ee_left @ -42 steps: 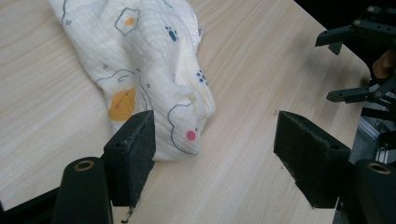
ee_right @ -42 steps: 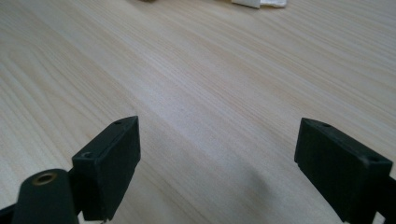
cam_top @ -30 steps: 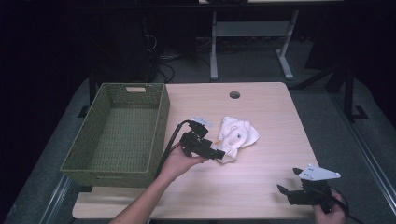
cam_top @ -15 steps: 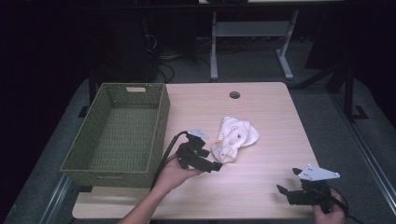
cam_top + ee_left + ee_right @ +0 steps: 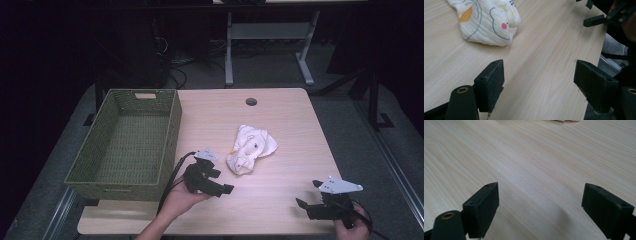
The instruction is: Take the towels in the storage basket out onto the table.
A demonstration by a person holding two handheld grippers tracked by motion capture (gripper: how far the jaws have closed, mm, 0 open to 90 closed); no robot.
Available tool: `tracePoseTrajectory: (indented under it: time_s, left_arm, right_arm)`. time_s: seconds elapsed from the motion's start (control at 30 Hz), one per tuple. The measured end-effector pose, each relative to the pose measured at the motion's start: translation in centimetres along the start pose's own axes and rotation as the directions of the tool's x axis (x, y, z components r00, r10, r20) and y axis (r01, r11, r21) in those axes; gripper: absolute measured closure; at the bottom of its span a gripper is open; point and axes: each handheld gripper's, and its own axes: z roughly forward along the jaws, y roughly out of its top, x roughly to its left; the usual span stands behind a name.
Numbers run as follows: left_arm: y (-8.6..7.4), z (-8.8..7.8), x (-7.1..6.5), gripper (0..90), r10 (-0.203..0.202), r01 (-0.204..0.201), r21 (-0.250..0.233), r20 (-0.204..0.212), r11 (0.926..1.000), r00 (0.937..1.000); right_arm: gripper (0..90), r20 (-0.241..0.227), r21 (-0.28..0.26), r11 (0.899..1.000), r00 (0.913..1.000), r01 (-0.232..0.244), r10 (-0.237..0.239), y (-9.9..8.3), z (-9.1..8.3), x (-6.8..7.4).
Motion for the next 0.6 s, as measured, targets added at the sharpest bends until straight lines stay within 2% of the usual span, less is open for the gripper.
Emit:
tracePoseTrajectory:
  time_s: [0.3,0.5,0.6]
  left_arm:
    - [-2.3,-0.1,-0.3,24.0,0.003,-0.004,0.014,0.010,0.9999,0.9999]
    - [-4.2,-0.1,-0.9,23.8,0.010,-0.010,-0.010,0.018,0.9999,0.9998]
    - [-4.6,0.1,-0.9,23.8,0.034,-0.034,0.002,0.009,0.9994,0.9994]
  right_arm:
    - [14.0,0.002,0.001,1.000,1.0000,-0.003,0.003,-0.1,0.0,0.0]
    - [14.0,-0.002,-0.003,1.000,1.0000,-0.010,0.009,-0.1,0.0,-0.1]
    - [14.0,-0.010,0.000,1.000,0.9999,-0.007,0.007,0.0,0.2,-0.2]
